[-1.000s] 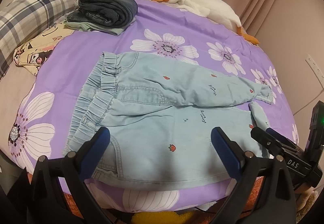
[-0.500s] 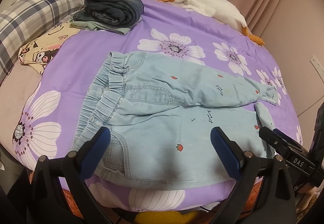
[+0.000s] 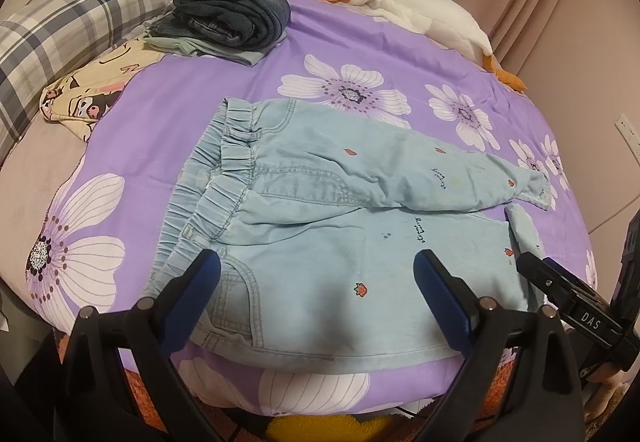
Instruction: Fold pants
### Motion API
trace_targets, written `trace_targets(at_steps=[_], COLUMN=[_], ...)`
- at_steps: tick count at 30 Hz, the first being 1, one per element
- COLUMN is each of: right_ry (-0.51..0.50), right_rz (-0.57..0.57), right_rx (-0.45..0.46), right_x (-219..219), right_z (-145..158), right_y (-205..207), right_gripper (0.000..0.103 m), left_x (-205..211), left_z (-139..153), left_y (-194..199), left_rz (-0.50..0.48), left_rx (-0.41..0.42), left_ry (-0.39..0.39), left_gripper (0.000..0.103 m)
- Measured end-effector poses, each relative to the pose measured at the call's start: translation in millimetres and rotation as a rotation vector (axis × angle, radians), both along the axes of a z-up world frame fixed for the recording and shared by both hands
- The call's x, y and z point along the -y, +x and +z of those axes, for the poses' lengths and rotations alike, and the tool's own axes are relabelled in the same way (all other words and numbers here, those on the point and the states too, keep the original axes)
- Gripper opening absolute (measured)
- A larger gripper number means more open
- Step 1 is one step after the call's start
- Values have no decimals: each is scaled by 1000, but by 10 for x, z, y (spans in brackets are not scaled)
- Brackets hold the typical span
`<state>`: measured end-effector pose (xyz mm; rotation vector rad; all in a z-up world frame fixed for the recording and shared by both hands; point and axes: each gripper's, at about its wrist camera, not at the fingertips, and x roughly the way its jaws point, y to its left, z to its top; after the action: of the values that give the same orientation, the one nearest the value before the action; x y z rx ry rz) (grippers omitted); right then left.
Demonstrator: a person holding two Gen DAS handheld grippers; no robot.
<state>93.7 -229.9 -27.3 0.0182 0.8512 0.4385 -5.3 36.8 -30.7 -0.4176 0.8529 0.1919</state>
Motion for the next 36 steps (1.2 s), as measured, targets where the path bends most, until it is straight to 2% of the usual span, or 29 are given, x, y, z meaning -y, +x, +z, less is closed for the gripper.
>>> trace_targets(at_steps=[21, 29, 36], right_ry=[6, 11, 4], right_rz=[-17, -37, -60], right_rx=[-33, -44, -48], right_x=[42, 108, 156], right_z=[-50, -79, -79], right_y=[54, 91, 99], right_gripper=[103, 103, 103], left_x=[-66, -338, -447], left_z=[-39, -118, -178], left_y=[13, -90, -148], left_rz=[20, 114, 142], left_rx=[-18, -47, -68], left_ry=[0, -8, -22], left_gripper=[95, 94, 92])
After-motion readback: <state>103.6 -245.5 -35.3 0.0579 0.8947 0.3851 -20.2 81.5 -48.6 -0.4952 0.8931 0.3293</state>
